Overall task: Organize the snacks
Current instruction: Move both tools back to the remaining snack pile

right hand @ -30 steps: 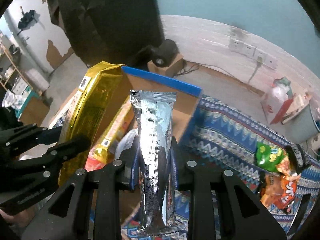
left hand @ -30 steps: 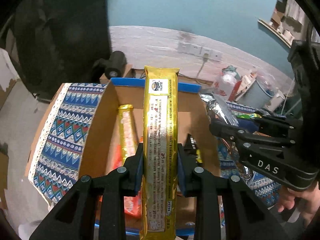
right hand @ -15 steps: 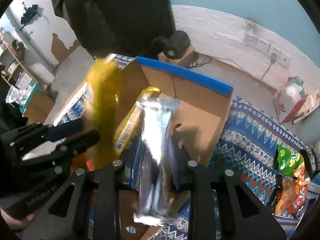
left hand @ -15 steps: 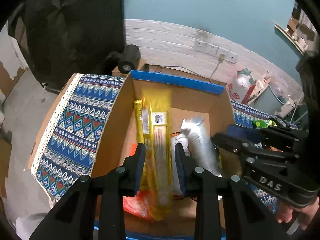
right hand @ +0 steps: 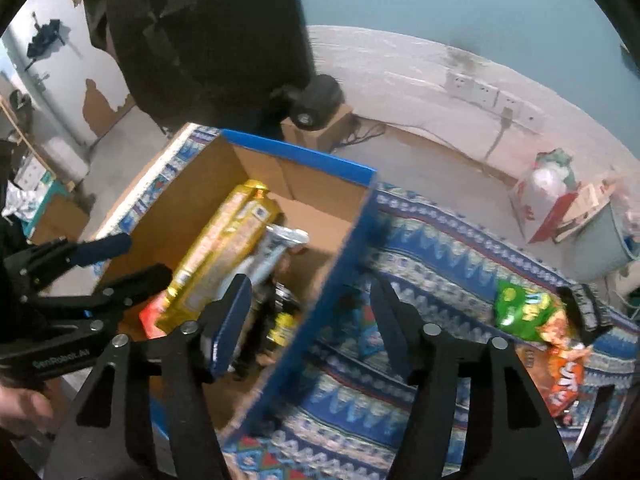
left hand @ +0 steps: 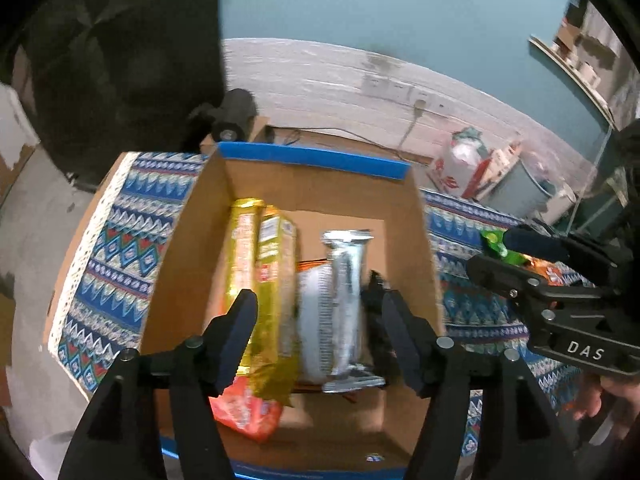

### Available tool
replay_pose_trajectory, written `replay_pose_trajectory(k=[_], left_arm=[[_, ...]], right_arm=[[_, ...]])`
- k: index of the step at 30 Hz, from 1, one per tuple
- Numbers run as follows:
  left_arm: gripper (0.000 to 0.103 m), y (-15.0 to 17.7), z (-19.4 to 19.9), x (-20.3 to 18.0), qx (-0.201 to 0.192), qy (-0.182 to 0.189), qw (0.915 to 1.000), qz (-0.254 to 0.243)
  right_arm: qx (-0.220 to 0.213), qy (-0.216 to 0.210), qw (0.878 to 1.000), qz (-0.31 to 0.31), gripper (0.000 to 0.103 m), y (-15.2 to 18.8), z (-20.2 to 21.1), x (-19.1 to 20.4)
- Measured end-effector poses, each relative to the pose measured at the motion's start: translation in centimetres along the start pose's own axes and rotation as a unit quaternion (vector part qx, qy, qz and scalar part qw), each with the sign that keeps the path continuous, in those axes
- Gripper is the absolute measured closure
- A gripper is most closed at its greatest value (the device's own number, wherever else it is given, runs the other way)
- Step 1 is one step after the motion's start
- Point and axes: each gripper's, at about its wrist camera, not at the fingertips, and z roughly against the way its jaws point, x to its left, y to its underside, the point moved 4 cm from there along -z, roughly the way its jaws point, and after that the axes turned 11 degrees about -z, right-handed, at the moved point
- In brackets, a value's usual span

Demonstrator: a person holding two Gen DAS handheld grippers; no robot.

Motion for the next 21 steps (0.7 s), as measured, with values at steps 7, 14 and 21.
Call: replay_pose_trajectory(k=[7, 14, 21], left_arm=[[0.035, -0.7, 0.1, -4.7, -0.001, 0.015, 0.9985, -0.053], [0.034, -1.1, 0.0, -8.5, 0.000, 0.025, 0.9958, -0.088], [0.033, -1.5, -0.6, -11.7, 0.007, 0.035, 0.9925, -0.117]], right_arm=[[-0.001, 0.026, 1.000, -0.010, 0.036, 1.4, 1.7, -4.2], [-0.004, 0.044, 0.999, -0.028, 0.033, 2.8, 3.7, -8.1], [-0.008, 0.063, 0.997, -0.040, 0.029, 4.1, 5.1, -11.7]])
